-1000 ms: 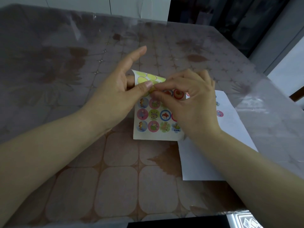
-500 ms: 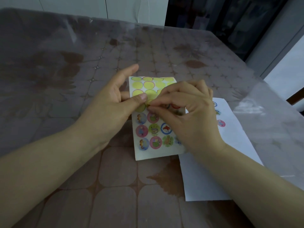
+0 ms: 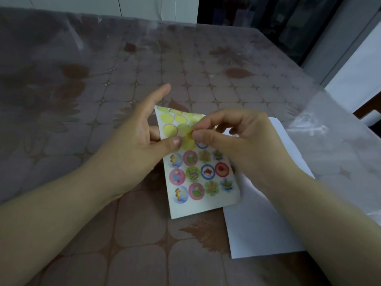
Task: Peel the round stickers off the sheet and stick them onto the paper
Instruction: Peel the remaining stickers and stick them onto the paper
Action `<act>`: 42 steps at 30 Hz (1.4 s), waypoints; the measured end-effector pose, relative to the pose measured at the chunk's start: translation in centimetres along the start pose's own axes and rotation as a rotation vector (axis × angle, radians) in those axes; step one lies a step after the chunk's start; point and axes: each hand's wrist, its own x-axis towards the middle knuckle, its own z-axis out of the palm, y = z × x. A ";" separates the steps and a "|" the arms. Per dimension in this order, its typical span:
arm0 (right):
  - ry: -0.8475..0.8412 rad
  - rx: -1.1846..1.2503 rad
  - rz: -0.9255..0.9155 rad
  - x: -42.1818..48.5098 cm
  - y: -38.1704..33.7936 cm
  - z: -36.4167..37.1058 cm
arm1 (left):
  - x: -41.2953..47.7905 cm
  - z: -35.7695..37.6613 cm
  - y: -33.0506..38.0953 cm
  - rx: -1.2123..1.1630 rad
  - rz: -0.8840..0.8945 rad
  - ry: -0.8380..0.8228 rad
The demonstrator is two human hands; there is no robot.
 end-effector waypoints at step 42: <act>-0.008 -0.482 0.260 -2.0 2.3 -6.2 | 0.4 -0.5 -0.8 -0.095 0.031 0.011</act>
